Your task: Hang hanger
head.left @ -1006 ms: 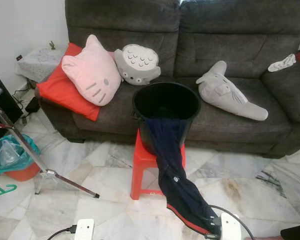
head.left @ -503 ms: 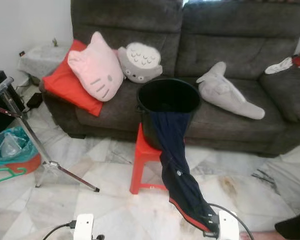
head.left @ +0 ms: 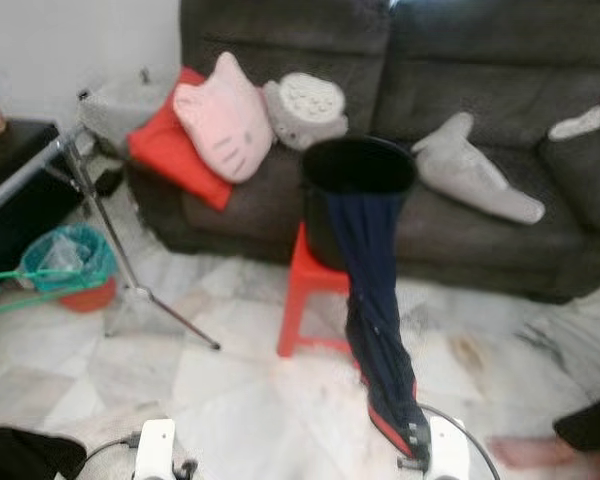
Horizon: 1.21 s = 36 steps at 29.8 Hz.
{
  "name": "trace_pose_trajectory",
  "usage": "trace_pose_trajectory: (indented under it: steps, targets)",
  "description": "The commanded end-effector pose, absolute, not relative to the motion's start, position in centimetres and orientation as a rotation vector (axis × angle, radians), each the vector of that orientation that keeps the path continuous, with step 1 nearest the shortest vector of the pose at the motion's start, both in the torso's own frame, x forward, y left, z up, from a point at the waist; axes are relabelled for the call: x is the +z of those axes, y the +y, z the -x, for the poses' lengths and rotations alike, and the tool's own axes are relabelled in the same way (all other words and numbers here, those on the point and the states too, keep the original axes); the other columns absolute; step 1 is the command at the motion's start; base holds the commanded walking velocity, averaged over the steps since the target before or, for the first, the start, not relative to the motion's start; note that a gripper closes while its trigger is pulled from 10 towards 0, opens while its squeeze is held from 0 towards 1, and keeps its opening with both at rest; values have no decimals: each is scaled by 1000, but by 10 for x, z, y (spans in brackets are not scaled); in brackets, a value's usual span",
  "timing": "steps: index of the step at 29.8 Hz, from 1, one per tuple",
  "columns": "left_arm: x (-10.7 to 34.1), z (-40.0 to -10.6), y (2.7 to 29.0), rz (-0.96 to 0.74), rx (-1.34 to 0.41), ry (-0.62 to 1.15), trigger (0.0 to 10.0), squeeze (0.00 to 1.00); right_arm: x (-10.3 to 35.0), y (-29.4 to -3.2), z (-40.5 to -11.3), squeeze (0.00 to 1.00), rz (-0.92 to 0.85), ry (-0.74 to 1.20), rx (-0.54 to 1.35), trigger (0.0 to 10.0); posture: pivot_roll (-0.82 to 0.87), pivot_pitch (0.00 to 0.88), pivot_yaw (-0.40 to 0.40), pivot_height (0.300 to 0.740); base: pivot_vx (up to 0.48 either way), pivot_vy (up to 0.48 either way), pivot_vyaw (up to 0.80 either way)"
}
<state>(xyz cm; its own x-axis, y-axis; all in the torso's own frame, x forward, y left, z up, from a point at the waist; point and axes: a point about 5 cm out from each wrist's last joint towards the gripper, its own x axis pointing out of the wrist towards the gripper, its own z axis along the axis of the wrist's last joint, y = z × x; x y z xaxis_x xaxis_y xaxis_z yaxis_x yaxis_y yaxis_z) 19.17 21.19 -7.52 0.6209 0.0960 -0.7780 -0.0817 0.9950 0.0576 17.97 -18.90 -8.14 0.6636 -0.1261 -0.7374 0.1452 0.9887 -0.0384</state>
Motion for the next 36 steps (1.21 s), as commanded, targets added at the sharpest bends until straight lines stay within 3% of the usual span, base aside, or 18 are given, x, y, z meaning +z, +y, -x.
trace_pose_trajectory:
  steps: [1,11,16,21,36]
  targets:
    - [-78,-187,210,-9,102,912,10000,0,-85,-194,-170,0,-19,863,-178,10000,-82,0,1,740,-349,0,0]
    - [-78,-188,209,-22,98,913,10000,0,-84,-193,-173,0,-15,848,-161,10000,-76,0,0,740,-231,0,0]
    - [-78,-189,208,-21,94,909,10000,0,-78,-194,-183,0,-27,802,-177,10000,-76,0,4,740,0,0,0]
    - [-77,-189,209,-21,93,904,10000,0,-56,-198,-217,0,-84,626,-182,10000,-68,0,8,740,0,0,0]
    - [-76,-189,212,-34,87,901,10000,0,-43,-199,-234,0,-64,551,-181,10000,-55,0,20,740,0,0,0]
